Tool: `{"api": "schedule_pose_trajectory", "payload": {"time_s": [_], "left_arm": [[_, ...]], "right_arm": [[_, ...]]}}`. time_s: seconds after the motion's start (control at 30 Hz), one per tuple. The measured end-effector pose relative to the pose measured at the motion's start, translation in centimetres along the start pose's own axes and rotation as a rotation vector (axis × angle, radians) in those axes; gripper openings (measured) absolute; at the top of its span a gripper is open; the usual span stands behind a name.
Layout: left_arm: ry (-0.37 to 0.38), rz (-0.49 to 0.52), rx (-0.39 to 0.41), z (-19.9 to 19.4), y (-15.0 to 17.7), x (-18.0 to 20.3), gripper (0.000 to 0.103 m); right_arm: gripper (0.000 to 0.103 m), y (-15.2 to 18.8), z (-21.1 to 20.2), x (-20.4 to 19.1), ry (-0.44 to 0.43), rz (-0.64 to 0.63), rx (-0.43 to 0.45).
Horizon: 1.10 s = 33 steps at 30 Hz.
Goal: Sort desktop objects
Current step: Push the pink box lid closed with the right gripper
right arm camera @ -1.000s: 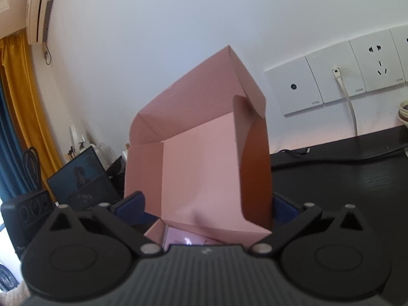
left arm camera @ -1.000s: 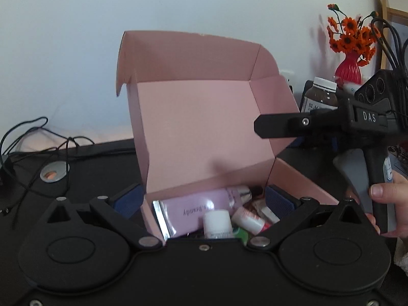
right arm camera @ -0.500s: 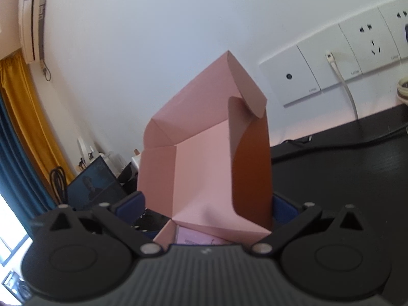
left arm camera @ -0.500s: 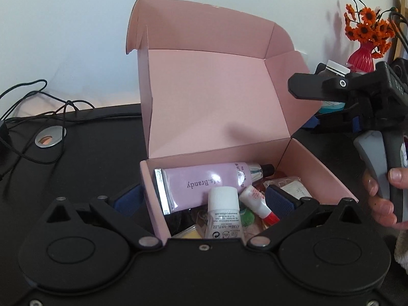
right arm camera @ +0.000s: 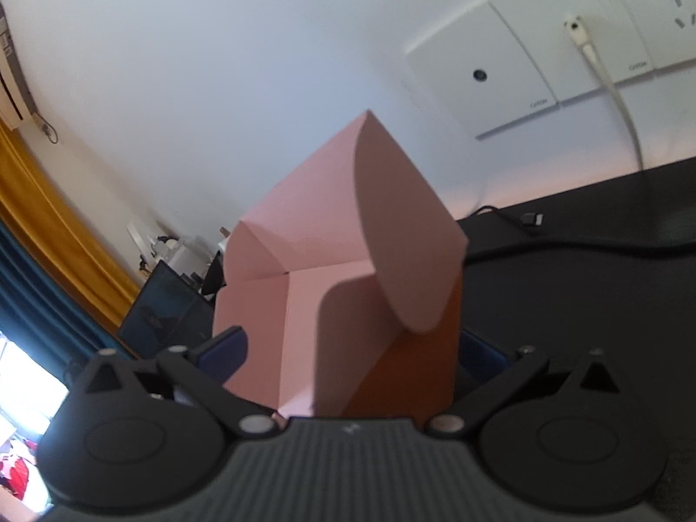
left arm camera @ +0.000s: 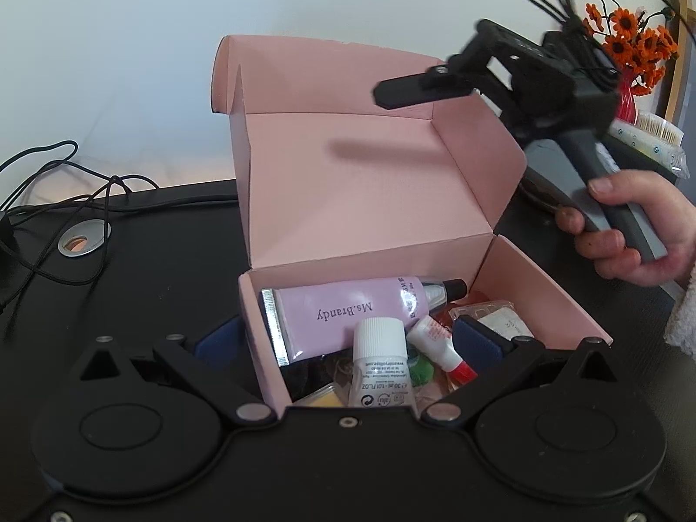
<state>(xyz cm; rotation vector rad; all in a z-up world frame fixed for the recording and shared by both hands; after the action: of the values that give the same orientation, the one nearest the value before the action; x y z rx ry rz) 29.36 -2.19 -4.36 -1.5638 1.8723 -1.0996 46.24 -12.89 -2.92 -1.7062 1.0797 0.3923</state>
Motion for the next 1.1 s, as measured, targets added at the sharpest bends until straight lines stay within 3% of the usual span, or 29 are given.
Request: {"api": "schedule_pose_trajectory", "payload": {"time_s": [0.13,0.33,0.5,0.67,0.8,0.9,1.1], "left_arm": [[-0.011,-0.015,-0.001,0.0,0.0,0.0,0.103],[-0.037,-0.001,-0.011,0.0,0.1,0.4,0.103],[-0.046,-0.024,-0.077,1.1,0.9,0.4,0.103],[-0.007,-0.083,-0.088,0.8,0.6,-0.1,0.103],[0.022,-0.123,-0.05,-0.2,-0.2,-0.6,0.103],[0.082,-0.127,-0.009,-1.7,-1.4,-1.1,0.103],[0.319,-0.243,0.171,-6.8,-4.3,-3.1,0.103]], "right_arm": [[0.102,-0.7,0.7,0.3,-0.02,0.018,-0.029],[0.102,-1.5,-0.7,-2.2,-0.081,-0.042,0.002],[0.102,-0.8,-1.0,-5.5,-0.053,-0.154,-0.064],[0.102,0.4,-2.0,-7.9,0.02,-0.268,-0.111],[0.102,1.1,-3.0,-9.3,0.069,-0.344,-0.129],[0.102,1.4,-3.8,-9.9,0.092,-0.379,-0.129],[0.102,2.1,-3.9,-11.6,0.118,-0.431,-0.147]]}}
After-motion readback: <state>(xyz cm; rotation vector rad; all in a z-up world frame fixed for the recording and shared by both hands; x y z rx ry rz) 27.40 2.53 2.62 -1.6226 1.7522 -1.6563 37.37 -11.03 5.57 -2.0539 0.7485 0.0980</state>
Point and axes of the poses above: each gripper's, at about its wrist camera, not at the fingertips, and z roughly the way its jaws point, x to its right, y to its underside, the point moved 8 cm from there along z, roughly the way its jaws point, and after that the axes turned 1 degree about -x, right-handed, at the moved point
